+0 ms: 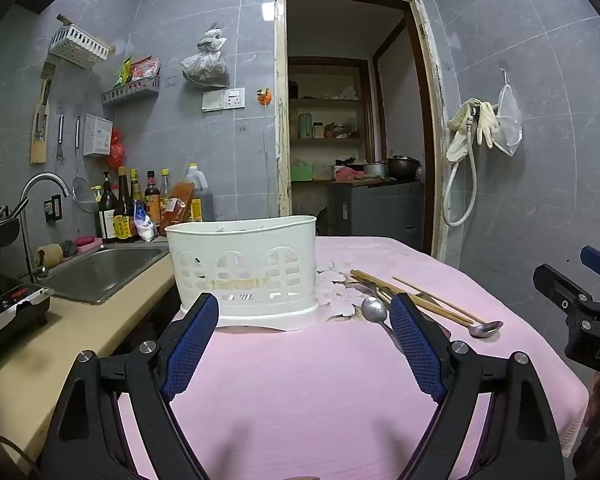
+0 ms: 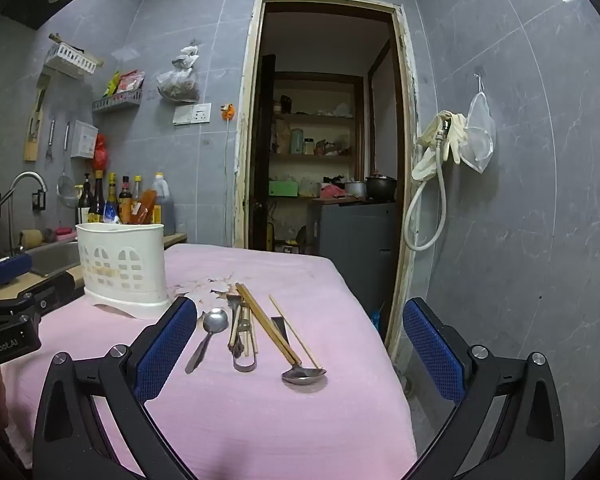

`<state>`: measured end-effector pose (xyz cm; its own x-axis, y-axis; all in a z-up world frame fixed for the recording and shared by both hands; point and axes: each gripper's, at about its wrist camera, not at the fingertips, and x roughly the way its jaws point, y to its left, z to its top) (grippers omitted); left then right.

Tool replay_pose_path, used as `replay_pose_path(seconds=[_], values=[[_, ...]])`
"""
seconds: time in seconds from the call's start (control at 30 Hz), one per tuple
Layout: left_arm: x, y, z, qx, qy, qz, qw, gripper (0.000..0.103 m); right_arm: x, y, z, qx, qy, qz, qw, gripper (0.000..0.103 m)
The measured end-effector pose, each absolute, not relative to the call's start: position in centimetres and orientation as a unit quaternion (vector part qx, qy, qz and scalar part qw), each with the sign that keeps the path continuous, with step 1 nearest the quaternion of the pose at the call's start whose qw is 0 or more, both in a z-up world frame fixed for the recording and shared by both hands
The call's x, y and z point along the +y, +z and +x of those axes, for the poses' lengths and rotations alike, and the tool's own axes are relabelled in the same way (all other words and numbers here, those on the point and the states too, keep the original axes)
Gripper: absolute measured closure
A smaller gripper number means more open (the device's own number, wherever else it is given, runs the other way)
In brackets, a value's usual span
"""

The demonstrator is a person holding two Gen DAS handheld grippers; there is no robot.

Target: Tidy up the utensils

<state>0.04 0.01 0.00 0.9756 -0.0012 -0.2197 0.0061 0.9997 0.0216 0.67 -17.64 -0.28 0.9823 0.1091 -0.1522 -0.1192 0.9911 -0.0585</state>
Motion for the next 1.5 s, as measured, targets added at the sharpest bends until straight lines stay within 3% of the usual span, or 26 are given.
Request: replay_pose_path(seconds=[1.5], values=[[0.74, -0.67, 0.63, 0.118, 0.001, 0.004, 0.993, 0.019, -16.88, -0.73, 1.03, 0.082, 0.063, -0.035, 0.994, 0.0]])
